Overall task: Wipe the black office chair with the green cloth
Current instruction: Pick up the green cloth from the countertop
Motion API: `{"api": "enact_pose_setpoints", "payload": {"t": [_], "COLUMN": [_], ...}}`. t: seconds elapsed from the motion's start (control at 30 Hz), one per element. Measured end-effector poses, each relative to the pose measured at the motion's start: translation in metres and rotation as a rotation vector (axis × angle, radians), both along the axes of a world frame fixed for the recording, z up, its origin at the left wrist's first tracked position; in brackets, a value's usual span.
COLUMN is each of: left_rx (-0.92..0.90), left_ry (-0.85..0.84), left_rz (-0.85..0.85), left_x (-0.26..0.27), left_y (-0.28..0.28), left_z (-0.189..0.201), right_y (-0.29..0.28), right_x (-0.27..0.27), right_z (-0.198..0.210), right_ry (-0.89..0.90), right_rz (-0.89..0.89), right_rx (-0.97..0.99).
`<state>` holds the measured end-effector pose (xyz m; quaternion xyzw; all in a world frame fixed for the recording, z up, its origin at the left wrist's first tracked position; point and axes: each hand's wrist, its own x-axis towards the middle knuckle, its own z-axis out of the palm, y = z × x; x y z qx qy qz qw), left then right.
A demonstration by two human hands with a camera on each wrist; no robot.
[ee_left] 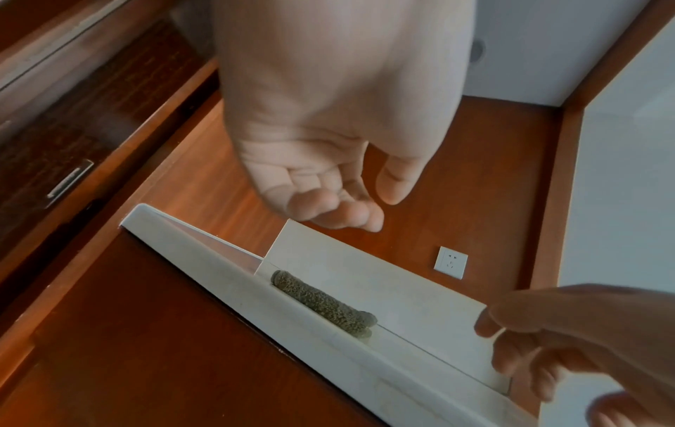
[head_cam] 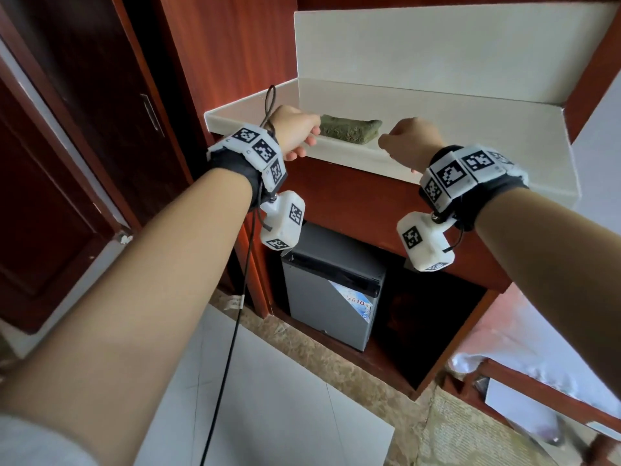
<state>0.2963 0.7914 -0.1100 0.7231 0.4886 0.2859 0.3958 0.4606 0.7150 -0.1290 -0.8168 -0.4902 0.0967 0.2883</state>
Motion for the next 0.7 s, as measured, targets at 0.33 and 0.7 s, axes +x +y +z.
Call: {"api": "enact_pose_setpoints", "payload": {"t": [0.33,0.7], "left_rx": [0.181,0.053], "left_ry": [0.309,0.452], "left_rz": [-0.01,0.053], "left_x": [0.062,0.115], "left_y": [0.111,0.193], "left_z": [-0.023,-0.045], "right_y": [0.108,0.181], "right_x": [0.061,0.079], "right_z": [-0.018,-0.029], "right_ry": [0.032,-0.042], "right_rz": [-0.044,0.046], "right_rx": [-0.164,-0.277]}}
